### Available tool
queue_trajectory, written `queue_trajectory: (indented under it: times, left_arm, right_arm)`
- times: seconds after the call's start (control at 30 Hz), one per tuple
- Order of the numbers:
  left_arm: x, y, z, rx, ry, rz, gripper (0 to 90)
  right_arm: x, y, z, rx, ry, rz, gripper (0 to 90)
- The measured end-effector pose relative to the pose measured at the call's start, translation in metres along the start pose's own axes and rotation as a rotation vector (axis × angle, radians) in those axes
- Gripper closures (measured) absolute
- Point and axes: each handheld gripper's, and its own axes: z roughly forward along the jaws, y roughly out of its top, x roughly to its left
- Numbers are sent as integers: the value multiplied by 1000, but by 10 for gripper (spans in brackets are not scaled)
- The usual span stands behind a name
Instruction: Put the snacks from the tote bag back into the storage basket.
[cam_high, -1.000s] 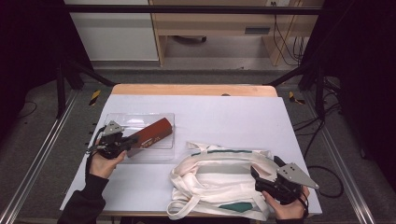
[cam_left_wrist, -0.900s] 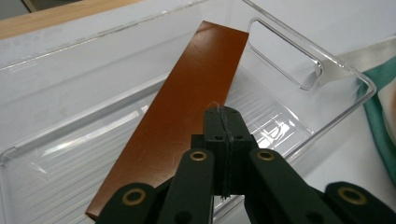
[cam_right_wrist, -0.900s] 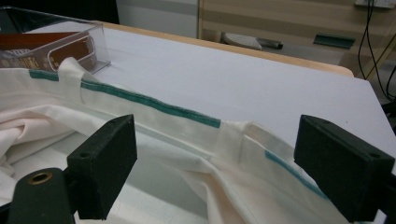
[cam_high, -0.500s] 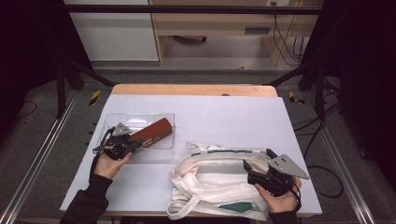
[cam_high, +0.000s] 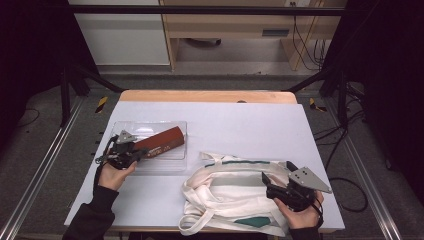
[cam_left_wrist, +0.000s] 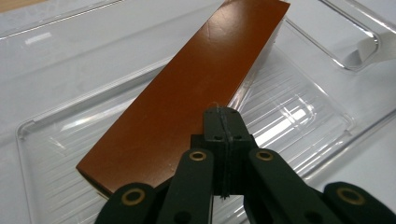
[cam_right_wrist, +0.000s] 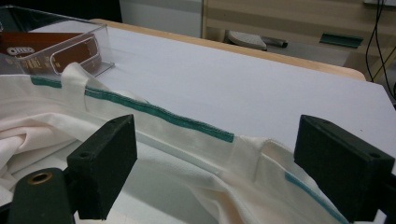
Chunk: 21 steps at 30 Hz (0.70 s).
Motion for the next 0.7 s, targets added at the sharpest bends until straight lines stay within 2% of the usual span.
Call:
queue_trajectory:
  times: [0.2,0.33,0.7]
  left_arm:
    - [4,0,0,-7,18,-6,900]
    - [10,0,2,-9,28,-29,900]
    - [15,2,2,-10,48,-51,900]
  right_arm:
    - [0,0,0,1,-1,2,137]
    - [0,0,0,0,0,3,136]
    - [-1,0,0,2,-1,4,136]
